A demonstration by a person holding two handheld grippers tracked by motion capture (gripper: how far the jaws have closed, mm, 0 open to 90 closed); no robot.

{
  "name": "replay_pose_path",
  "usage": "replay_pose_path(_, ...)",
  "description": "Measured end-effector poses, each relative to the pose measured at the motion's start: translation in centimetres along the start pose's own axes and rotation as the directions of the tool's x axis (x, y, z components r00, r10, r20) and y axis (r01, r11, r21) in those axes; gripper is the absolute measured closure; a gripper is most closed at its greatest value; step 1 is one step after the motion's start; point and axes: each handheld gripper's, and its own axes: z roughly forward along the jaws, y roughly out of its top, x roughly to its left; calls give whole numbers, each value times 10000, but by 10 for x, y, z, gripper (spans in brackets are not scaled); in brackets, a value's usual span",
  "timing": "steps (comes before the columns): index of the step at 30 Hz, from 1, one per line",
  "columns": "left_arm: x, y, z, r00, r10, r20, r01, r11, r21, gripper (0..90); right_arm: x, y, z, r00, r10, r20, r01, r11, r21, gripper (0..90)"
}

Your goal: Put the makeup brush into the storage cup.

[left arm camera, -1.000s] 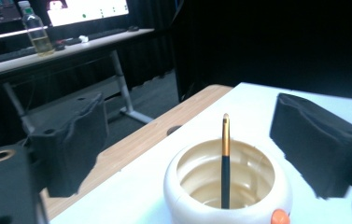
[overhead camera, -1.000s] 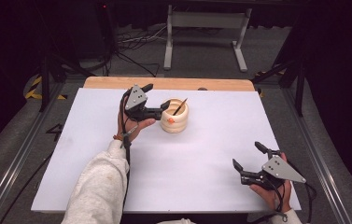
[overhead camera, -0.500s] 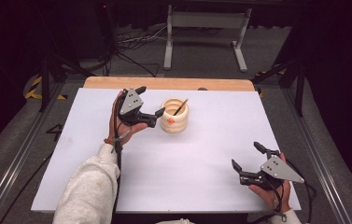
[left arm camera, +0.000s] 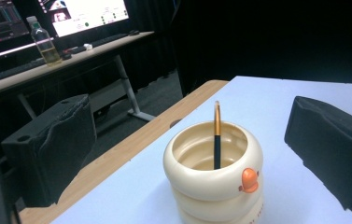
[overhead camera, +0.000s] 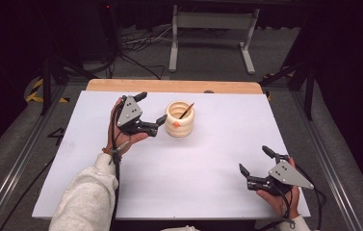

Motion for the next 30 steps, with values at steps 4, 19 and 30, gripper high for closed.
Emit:
replay_pose_path(4,1,-1,-6,10000,22,-20,-22,10000,-10,29,1,0,0,10000,-3,-13,3,10000,24,69)
replay_pose_path(19,-4,1,-25,9987,505,-31,-505,9987,-53,39,1,0,1,10000,-16,-19,16,10000,73,70)
replay_pose_path(30,-8,-5,-39,9972,753,-33,-753,9972,45,48,1,0,0,10000,-1,-1,1,10000,42,70)
